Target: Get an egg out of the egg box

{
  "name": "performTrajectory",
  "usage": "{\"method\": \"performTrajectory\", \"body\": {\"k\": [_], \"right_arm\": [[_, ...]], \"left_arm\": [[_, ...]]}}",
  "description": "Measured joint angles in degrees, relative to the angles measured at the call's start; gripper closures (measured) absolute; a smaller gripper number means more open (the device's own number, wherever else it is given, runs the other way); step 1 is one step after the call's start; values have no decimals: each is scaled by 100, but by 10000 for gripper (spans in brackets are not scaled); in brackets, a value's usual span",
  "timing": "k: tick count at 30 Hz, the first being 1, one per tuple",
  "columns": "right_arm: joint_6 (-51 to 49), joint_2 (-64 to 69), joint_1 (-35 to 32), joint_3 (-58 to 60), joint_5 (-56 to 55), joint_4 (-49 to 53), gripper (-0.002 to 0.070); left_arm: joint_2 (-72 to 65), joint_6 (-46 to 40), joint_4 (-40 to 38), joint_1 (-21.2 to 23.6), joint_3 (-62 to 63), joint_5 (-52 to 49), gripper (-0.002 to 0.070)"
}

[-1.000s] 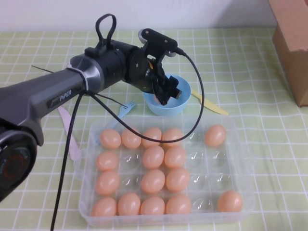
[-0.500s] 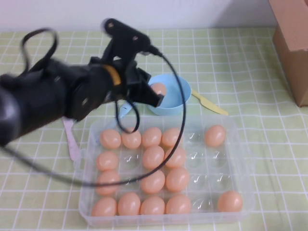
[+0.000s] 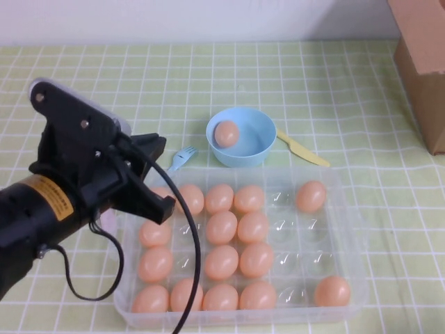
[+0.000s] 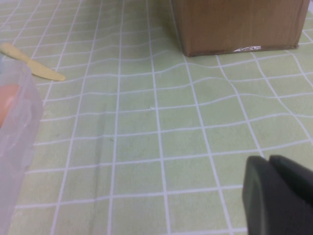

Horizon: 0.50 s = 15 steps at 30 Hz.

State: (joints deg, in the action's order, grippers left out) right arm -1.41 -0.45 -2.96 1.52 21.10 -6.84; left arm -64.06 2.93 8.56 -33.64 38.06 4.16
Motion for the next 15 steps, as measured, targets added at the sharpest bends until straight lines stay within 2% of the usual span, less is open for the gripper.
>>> {"method": "performTrajectory", "body": {"k": [9, 15], "right_arm": [[0, 0, 0, 0, 0, 0, 694], [0, 0, 0, 0, 0, 0, 694]], "left_arm": [[120, 9, 0, 45, -172, -61, 677], [766, 9, 0, 108, -423, -117, 677]]}}
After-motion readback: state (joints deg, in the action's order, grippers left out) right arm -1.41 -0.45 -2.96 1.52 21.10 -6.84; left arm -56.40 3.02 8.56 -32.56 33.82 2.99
